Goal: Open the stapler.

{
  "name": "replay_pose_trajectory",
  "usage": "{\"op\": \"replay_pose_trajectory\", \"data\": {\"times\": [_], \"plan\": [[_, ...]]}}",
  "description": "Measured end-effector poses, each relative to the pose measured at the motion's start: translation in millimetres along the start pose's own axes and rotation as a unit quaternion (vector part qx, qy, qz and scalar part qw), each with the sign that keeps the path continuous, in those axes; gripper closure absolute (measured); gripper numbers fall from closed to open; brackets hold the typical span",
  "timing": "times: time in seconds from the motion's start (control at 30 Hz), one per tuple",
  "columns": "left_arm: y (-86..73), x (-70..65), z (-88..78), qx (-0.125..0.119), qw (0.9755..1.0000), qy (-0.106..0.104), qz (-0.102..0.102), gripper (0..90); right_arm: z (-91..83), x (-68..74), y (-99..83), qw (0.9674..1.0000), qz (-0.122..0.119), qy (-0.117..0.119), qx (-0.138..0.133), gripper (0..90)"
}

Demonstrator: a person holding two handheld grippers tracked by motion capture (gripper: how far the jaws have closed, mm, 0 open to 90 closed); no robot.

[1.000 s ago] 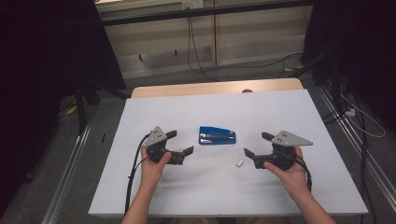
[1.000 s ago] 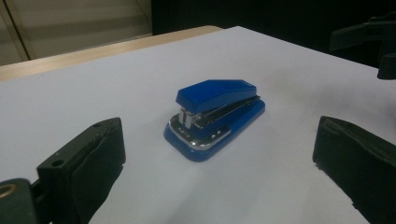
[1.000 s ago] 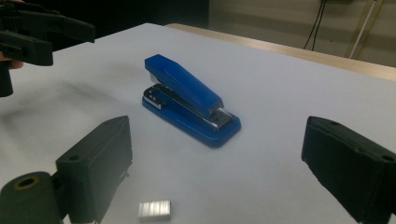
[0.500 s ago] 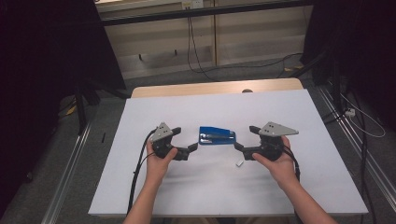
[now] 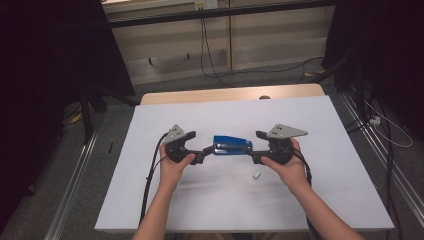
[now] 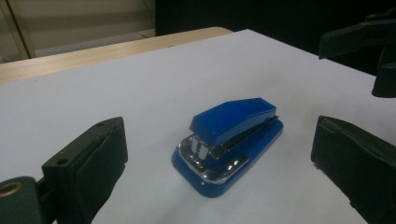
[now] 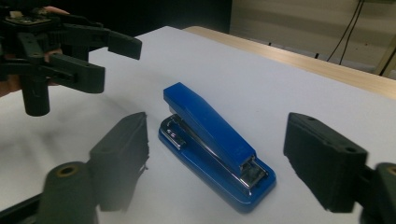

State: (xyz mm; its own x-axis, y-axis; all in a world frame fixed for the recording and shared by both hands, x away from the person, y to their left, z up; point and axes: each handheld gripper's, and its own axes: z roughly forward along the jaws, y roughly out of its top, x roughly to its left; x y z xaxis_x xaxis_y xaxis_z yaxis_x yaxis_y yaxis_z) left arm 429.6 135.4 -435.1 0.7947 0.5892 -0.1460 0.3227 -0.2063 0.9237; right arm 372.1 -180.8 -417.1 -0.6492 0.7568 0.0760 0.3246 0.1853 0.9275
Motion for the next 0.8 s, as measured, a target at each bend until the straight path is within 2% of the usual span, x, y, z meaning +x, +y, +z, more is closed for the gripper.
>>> {"op": "replay_pose_trajectory", "data": {"times": [0.1,0.13,0.23,0.27,0.33,0.47,0.67,0.73,0.8], "plan": [[1.5,0.5,2.4,0.0,1.0,-0.001,0.004,5.7,3.2,-0.1,1.3,1.0,0.0,0.001,0.004,29.4],[3.2,0.9,4.4,0.004,1.0,0.0,0.005,6.0,6.0,-0.1,2.6,1.0,-0.001,0.007,0.006,36.4],[5.1,1.4,6.6,0.005,1.0,0.002,0.006,6.9,9.4,0.3,4.2,0.9999,-0.002,0.011,0.01,41.8],[6.3,2.1,7.7,0.003,1.0,0.003,0.006,7.0,13.3,1.2,5.8,0.9997,-0.007,0.015,0.017,48.3],[8.4,4.1,10.0,-0.004,1.0,0.004,-0.001,8.2,16.5,2.0,6.9,0.9996,-0.008,0.019,0.021,52.9],[12.5,6.7,14.6,0.009,0.9999,0.01,0.01,10.1,23.6,3.2,9.8,0.9992,-0.007,0.028,0.027,63.4],[10.2,10.3,18.6,0.021,0.9996,0.017,0.006,9.9,33.1,6.4,14.5,0.998,-0.023,0.039,0.045,87.2],[8.7,11.3,20.1,0.029,0.9993,0.016,0.017,9.1,36.8,7.9,14.7,0.9975,-0.026,0.041,0.052,90.0],[7.0,12.5,20.6,0.039,0.999,0.015,0.016,8.3,41.4,10.0,14.5,0.9964,-0.034,0.042,0.065,90.0]]}}
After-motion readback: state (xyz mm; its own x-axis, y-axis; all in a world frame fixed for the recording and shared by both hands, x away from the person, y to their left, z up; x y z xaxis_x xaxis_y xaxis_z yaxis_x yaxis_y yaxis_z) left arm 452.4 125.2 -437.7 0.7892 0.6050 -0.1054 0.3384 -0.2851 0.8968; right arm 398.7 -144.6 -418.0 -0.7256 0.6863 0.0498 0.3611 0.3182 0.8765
